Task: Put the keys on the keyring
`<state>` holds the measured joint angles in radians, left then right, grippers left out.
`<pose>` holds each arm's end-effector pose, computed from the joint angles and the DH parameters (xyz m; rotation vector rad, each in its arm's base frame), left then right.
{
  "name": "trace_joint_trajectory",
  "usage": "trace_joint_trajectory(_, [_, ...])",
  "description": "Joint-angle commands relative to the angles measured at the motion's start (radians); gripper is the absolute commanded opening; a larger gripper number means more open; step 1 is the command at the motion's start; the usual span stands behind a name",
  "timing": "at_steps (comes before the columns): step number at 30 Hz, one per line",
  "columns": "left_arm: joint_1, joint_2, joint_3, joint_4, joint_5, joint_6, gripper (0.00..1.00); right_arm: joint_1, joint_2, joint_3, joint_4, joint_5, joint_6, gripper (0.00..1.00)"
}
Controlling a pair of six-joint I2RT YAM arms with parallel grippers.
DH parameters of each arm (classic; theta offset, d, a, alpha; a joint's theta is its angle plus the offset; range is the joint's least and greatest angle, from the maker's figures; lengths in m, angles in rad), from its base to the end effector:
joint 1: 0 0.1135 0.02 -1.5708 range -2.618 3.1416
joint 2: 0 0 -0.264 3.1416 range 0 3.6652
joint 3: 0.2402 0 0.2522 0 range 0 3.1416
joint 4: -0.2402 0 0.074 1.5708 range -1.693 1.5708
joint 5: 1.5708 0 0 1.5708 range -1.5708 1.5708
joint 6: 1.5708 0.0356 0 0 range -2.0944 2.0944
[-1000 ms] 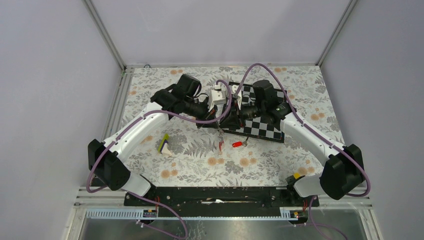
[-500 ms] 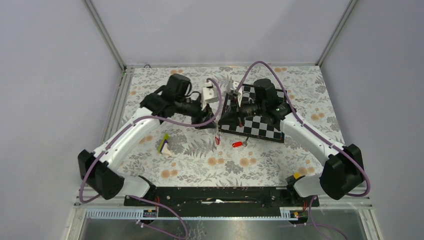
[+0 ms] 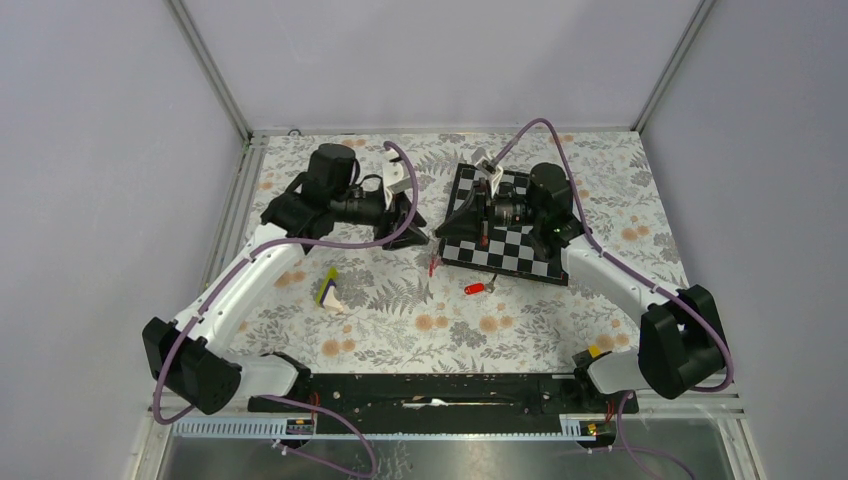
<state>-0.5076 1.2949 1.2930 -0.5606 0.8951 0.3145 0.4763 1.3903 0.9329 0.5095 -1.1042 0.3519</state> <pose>0.2265 -0.1577 0.3757 1.2845 1.6215 -1.0618 0.2598 0.1698 0.3236 -1.0429 1.4071 1.4513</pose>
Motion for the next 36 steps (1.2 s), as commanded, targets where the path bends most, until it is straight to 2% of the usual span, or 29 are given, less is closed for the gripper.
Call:
trace_joint_trajectory(1, [0.045, -0.040, -0.035, 0.143, 0.060, -0.098, 0.46, -0.004, -0.021, -0.014, 0.237, -0.047, 0.137, 0.00])
trace_joint_trajectory(8, [0.073, -0.031, -0.085, 0.247, 0.141, -0.211, 0.46, -0.004, -0.020, -0.031, 0.319, -0.047, 0.197, 0.00])
trace_joint_trajectory(16, [0.072, 0.004, -0.088, 0.286, 0.250, -0.283, 0.39, -0.004, -0.009, -0.032, 0.325, -0.025, 0.204, 0.00])
trace_joint_trajectory(29, [0.071, 0.041, -0.075, 0.307, 0.272, -0.290, 0.19, -0.003, -0.007, -0.043, 0.306, -0.026, 0.174, 0.00])
trace_joint_trajectory(36, [0.063, 0.053, -0.069, 0.306, 0.290, -0.283, 0.12, -0.004, -0.008, -0.049, 0.282, -0.023, 0.138, 0.00])
